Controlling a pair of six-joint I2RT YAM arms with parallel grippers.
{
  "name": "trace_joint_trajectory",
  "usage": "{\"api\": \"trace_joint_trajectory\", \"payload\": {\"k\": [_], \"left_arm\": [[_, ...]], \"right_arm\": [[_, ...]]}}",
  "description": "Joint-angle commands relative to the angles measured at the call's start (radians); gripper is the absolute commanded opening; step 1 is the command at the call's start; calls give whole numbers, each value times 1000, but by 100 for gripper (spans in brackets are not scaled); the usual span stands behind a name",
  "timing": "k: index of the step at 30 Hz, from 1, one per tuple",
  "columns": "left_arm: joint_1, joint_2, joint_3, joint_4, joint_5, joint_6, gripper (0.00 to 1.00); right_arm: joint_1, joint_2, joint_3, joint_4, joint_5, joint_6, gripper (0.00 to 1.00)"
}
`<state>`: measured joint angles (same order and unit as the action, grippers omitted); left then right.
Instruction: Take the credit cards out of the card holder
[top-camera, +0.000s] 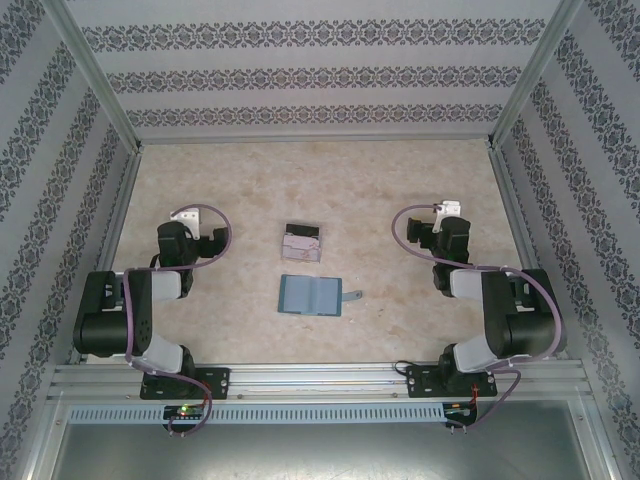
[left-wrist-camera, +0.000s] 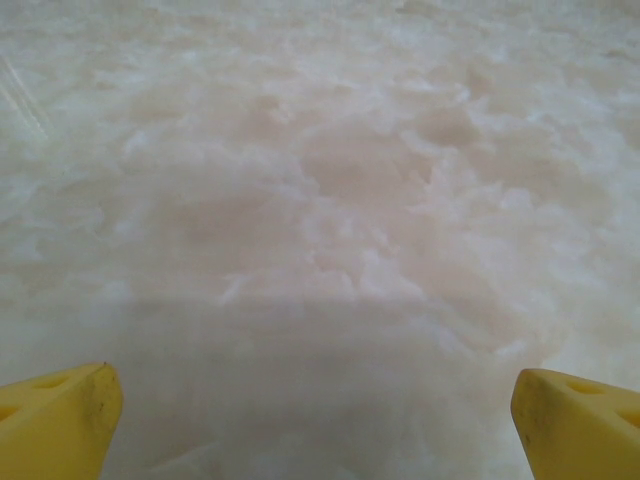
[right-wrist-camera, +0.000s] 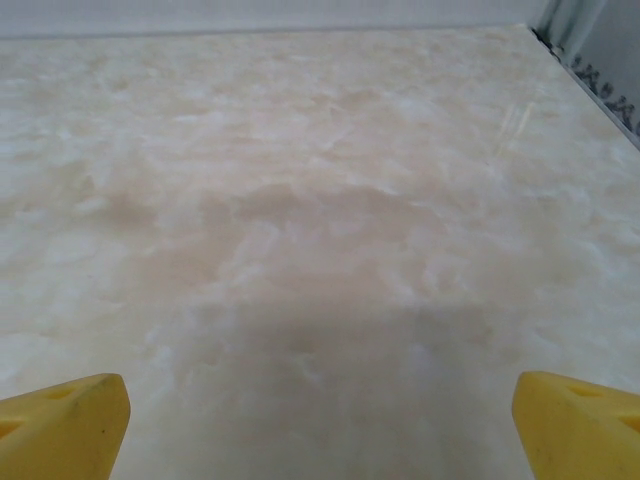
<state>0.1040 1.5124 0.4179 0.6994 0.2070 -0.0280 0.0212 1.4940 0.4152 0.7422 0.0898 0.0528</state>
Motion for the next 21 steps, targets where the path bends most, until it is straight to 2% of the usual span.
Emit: {"api": "trace_joint_trajectory", "payload": {"k": [1,4,8,10,12,14,16,18,21], "left_arm": [[8,7,-14,153,56,-22,100],[4,21,-38,217,67,-12,100],[-20,37,-56,245,5,0,100],[-24,92,-93,391,-42,-21,100],[-27,55,-75,283,-95,-32,100],[-44,82,-72,330,-131,-22,100],[-62,67,-48,255,-176,-14,100],[-84,73,-47,266,-234,-5,100],[-85,74,-47,267,-235,-4,100]], "right_arm": [[-13,11,-17,114,-62,-20,98],[-9,12,-22,126,-59,-24,98],[-9,13,-26,136,-58,-25,98],[-9,13,-26,135,-58,-25,98],[-8,12,-26,135,-57,-25,98],[-8,12,-27,137,-57,-26,98],[-7,11,-27,137,-56,-25,98],[-7,12,-27,136,-56,-25,98],[-7,12,-27,137,-56,-26,98]]}}
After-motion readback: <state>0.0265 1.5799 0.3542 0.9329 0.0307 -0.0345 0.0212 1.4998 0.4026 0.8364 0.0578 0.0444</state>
